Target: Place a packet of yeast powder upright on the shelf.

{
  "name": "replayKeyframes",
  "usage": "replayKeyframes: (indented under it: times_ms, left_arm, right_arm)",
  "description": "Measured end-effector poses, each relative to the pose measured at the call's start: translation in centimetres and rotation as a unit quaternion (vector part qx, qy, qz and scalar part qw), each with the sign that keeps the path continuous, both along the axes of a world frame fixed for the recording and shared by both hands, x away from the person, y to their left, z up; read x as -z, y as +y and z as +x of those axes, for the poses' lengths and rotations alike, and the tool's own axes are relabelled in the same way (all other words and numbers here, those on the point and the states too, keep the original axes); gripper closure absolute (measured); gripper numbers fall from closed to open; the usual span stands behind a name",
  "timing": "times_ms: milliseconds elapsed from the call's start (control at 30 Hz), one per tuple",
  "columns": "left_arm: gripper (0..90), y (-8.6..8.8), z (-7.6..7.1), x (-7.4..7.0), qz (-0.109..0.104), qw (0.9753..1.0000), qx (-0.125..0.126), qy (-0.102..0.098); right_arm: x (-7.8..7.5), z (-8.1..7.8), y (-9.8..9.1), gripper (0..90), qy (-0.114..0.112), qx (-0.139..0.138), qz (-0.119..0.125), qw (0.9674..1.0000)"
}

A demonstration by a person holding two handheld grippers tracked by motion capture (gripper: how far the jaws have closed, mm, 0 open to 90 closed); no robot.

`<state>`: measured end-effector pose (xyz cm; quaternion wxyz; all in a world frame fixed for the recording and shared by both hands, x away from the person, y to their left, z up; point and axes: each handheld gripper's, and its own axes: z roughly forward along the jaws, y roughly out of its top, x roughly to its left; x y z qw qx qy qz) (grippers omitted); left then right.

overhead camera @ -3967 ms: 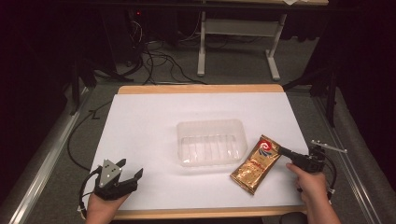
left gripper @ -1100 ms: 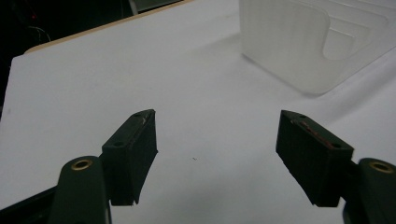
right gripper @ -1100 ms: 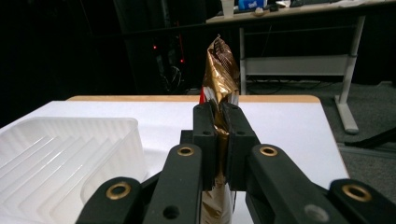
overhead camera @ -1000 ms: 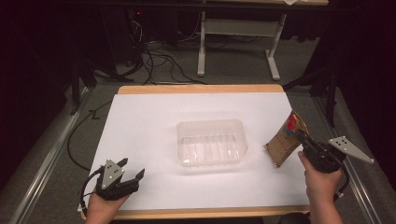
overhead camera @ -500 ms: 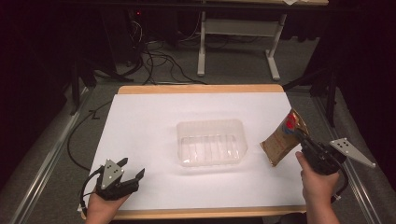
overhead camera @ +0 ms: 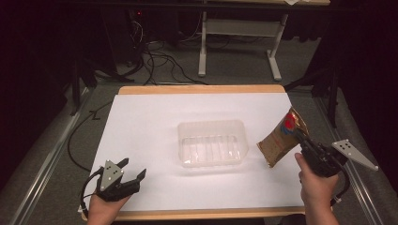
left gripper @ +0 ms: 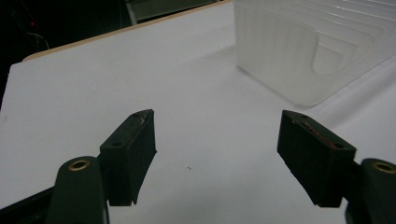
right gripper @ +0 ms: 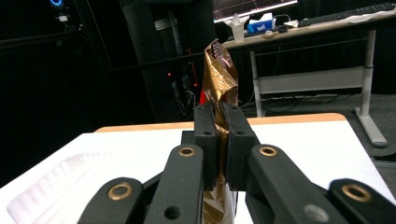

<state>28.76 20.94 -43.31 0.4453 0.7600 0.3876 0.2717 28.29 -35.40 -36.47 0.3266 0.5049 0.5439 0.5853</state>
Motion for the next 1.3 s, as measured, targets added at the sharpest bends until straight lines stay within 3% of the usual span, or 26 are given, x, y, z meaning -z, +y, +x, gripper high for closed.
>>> replayKeyframes:
  times_ms: [700,1033,1300]
  left_arm:
    - [26.3,0.3,0.1,-0.1,-0.007,1.0,-0.003,0.001]
    - [25.9,0.2,0.1,0.0,-0.002,1.0,-0.006,0.002]
    - [25.8,0.2,0.1,-0.1,-0.005,1.0,-0.004,0.003]
  right_arm:
    - [-0.9,-0.1,0.5,87.2,-0.012,0.006,0.021,0.9997]
    - [-1.3,0.0,0.6,87.1,-0.011,0.006,0.017,0.9998]
    - [-2.8,0.5,1.2,87.8,-0.022,0.004,0.017,0.9996]
